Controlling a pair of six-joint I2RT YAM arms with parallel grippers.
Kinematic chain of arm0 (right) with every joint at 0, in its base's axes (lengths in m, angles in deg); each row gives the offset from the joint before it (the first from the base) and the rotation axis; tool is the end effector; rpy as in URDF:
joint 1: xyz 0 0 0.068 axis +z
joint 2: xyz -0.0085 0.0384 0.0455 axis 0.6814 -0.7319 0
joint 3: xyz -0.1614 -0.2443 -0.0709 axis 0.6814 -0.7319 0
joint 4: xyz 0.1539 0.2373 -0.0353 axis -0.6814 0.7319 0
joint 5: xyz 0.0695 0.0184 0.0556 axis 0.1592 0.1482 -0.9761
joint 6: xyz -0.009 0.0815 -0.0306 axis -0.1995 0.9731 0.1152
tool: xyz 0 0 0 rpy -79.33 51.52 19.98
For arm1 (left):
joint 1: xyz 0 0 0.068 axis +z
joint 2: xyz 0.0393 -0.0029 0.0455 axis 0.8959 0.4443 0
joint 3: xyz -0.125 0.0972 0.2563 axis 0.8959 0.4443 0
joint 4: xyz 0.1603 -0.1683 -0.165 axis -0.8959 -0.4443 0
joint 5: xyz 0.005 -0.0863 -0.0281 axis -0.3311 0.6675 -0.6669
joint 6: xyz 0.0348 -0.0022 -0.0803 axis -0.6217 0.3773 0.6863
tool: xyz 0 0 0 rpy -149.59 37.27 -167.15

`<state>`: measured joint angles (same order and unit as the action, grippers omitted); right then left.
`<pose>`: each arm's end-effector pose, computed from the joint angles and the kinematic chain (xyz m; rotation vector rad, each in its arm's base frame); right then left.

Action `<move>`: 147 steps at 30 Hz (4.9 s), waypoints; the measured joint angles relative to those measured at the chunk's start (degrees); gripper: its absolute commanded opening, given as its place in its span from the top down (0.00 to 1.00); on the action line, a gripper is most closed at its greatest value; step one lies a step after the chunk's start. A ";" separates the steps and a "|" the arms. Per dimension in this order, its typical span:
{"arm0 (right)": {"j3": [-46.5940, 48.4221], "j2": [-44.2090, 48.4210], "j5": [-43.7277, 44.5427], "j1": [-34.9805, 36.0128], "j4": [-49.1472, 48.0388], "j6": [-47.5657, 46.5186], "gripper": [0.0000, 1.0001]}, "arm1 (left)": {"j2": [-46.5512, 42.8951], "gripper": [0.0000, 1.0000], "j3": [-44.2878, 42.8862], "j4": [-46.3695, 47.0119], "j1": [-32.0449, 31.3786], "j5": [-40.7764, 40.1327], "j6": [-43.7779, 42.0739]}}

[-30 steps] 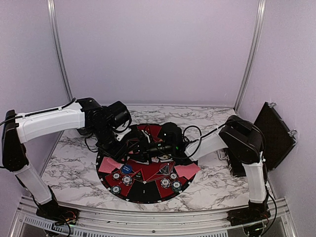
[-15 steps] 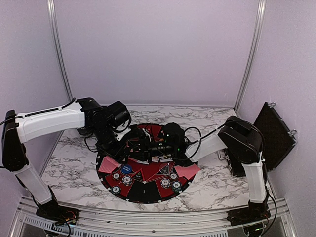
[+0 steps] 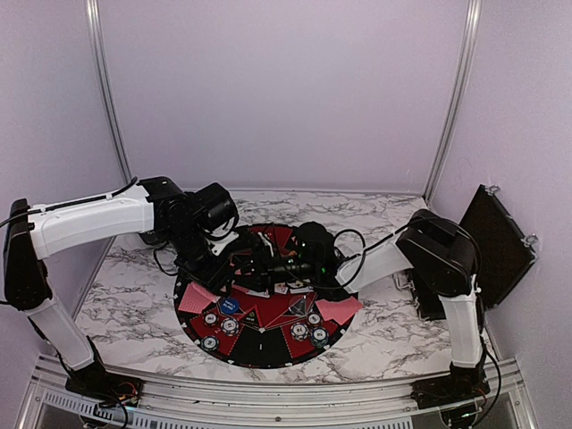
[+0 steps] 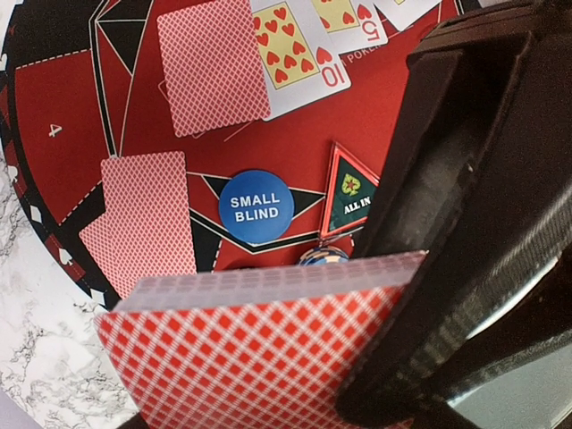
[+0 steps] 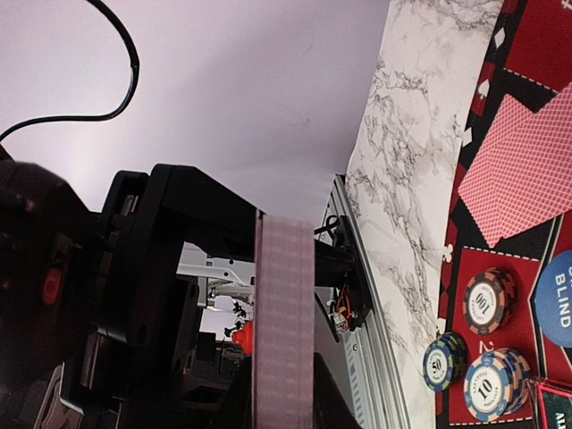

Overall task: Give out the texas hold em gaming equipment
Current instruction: Adjust the poker card at the face-down deck piles, then pick up the poker card from the face-down deck piles.

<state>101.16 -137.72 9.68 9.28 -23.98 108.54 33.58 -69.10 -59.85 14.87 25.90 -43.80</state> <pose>0.2652 0.4368 0.1656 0.3698 -2.1746 -2.2052 0.2377 -0.2771 0.2561 0.8906 2.7516 -0.2942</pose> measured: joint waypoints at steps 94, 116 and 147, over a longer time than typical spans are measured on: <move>-0.92 10.88 4.81 -3.58 21.75 -17.38 0.82 | -0.04 0.38 0.37 0.50 0.00 1.09 -0.42; -0.92 9.51 4.02 -3.67 20.44 -16.15 1.00 | -0.04 0.37 1.01 0.59 0.00 1.14 -0.52; -2.34 10.49 2.25 -9.44 18.58 -15.23 1.00 | -2.43 0.37 5.22 1.66 0.07 1.36 0.20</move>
<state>98.83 -127.22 11.93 -0.17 -5.40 93.31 31.16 -63.87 -58.19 14.93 27.25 -43.60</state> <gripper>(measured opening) 0.004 0.664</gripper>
